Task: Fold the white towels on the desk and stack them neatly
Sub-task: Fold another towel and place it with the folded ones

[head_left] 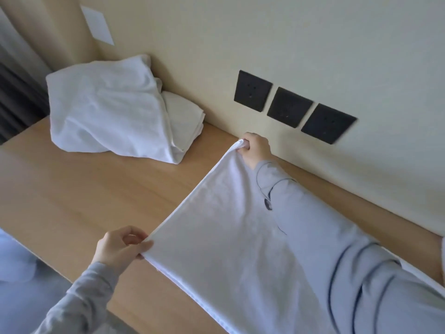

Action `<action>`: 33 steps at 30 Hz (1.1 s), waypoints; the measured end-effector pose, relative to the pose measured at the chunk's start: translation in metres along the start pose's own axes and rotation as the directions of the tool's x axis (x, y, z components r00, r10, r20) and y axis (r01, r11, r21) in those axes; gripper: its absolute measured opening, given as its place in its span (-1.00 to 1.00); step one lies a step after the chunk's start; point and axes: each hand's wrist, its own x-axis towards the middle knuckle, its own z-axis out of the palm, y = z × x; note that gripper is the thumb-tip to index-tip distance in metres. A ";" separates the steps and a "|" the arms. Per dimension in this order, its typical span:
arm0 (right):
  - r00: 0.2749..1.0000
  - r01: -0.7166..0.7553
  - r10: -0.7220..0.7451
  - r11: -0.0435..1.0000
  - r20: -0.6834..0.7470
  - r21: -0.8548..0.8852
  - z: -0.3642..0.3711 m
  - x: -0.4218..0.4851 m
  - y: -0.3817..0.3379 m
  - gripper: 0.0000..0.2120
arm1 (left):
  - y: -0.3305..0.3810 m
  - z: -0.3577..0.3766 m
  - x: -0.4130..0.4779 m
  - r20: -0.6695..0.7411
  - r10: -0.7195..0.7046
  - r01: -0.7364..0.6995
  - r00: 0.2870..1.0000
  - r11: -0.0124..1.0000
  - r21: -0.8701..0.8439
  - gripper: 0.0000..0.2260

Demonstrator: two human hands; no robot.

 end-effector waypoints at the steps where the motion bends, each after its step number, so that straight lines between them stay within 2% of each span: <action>1: 1.000 -0.010 0.010 1.000 0.021 -0.011 0.018 0.005 -0.002 -0.87 | -0.008 -0.004 0.007 0.007 -0.019 0.018 1.000 1.000 0.021 -0.88; 6: 0.993 -0.043 0.042 0.999 0.107 0.002 0.092 0.027 -0.004 -0.81 | -0.036 -0.028 0.038 0.053 -0.116 0.110 0.992 0.987 0.114 -0.83; 9: 0.995 -0.014 0.013 1.000 0.102 0.007 0.120 0.037 -0.010 -0.78 | -0.035 -0.041 0.050 0.037 -0.149 0.135 0.988 0.955 0.263 -0.86; 11: 0.994 0.058 -0.059 0.998 0.091 0.014 0.130 0.038 -0.015 -0.65 | -0.030 -0.041 0.057 -0.066 -0.030 0.057 0.997 0.887 0.458 -0.82; 13: 0.984 0.160 -0.162 0.987 0.069 0.032 0.133 0.031 -0.026 -0.53 | -0.021 -0.024 0.055 -0.128 0.229 -0.107 0.965 0.791 0.602 -0.76; 14: 0.973 0.227 -0.228 0.974 0.039 0.023 0.135 0.023 -0.033 -0.53 | -0.016 -0.009 0.052 -0.087 0.359 -0.218 0.929 0.721 0.657 -0.71; 16: 0.917 0.397 -0.398 0.918 -0.030 -0.017 0.145 -0.007 -0.046 -0.60 | -0.004 0.026 0.043 0.127 0.511 -0.435 0.850 0.545 0.717 -0.55; 17: 0.874 0.485 -0.486 0.874 -0.026 -0.031 0.152 -0.027 -0.050 -0.63 | 0.000 0.042 0.041 0.256 0.532 -0.528 0.807 0.456 0.716 -0.50; 19: 0.758 0.648 -0.633 0.759 0.155 -0.068 0.167 -0.069 -0.046 -0.69 | -0.002 0.054 0.047 0.432 0.485 -0.620 0.761 0.346 0.704 -0.47; 21: 0.637 0.754 -0.673 0.646 0.377 -0.120 0.166 -0.085 -0.027 -0.61 | -0.015 0.047 0.059 0.499 0.434 -0.638 0.750 0.280 0.717 -0.41; 22: 0.604 0.779 -0.670 0.610 0.431 -0.144 0.159 -0.076 -0.013 -0.56 | -0.025 0.041 0.064 0.504 0.447 -0.646 0.739 0.255 0.720 -0.43; 23: 0.603 0.782 -0.649 0.595 0.463 -0.184 0.150 -0.059 0.000 -0.52 | -0.034 0.035 0.067 0.489 0.469 -0.643 0.735 0.256 0.722 -0.44; 24: 0.635 0.760 -0.605 0.600 0.481 -0.249 0.140 -0.039 0.012 -0.49 | -0.041 0.031 0.070 0.457 0.482 -0.628 0.748 0.291 0.721 -0.43; 26: 0.758 0.641 -0.440 0.639 0.482 -0.425 0.118 0.004 0.038 -0.43 | -0.048 0.026 0.073 0.396 0.494 -0.596 0.774 0.357 0.720 -0.41; 28: 0.861 0.477 -0.236 0.682 0.451 -0.554 0.103 0.033 0.055 -0.44 | -0.049 0.026 0.072 0.366 0.515 -0.583 0.775 0.359 0.729 -0.40; 29: 0.895 0.413 -0.184 0.685 0.406 -0.600 0.101 0.039 0.057 -0.44 | -0.049 0.027 0.072 0.359 0.522 -0.579 0.773 0.350 0.736 -0.39; 31: 0.939 0.336 -0.193 0.686 0.283 -0.646 0.107 0.031 0.044 -0.43 | -0.047 0.028 0.072 0.355 0.529 -0.573 0.771 0.332 0.749 -0.39; 33: 0.930 0.366 -0.320 0.758 0.181 -0.540 0.124 -0.007 0.017 -0.41 | -0.047 0.029 0.071 0.352 0.525 -0.569 0.775 0.338 0.750 -0.38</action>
